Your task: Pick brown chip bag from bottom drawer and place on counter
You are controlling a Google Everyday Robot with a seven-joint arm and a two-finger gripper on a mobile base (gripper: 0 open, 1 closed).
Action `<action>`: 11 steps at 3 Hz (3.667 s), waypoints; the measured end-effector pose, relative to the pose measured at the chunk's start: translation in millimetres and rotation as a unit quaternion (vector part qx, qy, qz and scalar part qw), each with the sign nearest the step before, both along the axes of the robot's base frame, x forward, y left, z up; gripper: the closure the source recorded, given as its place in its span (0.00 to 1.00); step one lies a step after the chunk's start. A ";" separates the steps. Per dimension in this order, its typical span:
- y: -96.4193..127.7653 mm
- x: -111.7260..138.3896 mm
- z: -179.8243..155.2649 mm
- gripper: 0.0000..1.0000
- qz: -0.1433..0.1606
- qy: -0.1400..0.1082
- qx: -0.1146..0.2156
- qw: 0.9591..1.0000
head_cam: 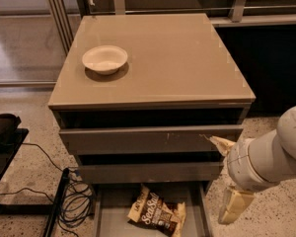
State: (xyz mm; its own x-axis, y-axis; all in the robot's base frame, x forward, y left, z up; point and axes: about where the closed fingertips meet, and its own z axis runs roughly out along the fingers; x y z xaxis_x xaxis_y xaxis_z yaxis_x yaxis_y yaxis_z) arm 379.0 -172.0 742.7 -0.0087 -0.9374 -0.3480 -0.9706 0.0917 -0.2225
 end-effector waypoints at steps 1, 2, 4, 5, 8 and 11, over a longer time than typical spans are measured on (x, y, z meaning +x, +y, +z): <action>5.3 -5.9 -12.4 0.00 0.008 0.007 0.006 1.000; 10.0 -9.2 -51.1 0.00 0.010 0.016 0.032 0.999; 3.9 -8.3 -147.8 0.00 -0.021 -0.003 0.111 0.994; 0.5 -9.4 -199.0 0.00 -0.030 0.011 0.118 0.992; 15.3 5.2 -263.9 0.00 -0.039 0.044 0.129 0.990; 34.8 65.6 -363.8 0.00 -0.056 0.027 0.227 0.972</action>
Offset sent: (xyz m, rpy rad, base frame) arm -0.0045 0.0139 -0.1099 0.1447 0.0418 0.0070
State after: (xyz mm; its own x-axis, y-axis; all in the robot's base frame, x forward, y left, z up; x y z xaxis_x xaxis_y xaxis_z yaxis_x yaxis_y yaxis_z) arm 444.7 -137.2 378.9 -0.1310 -0.6795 -0.7219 -0.9579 0.2743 -0.0844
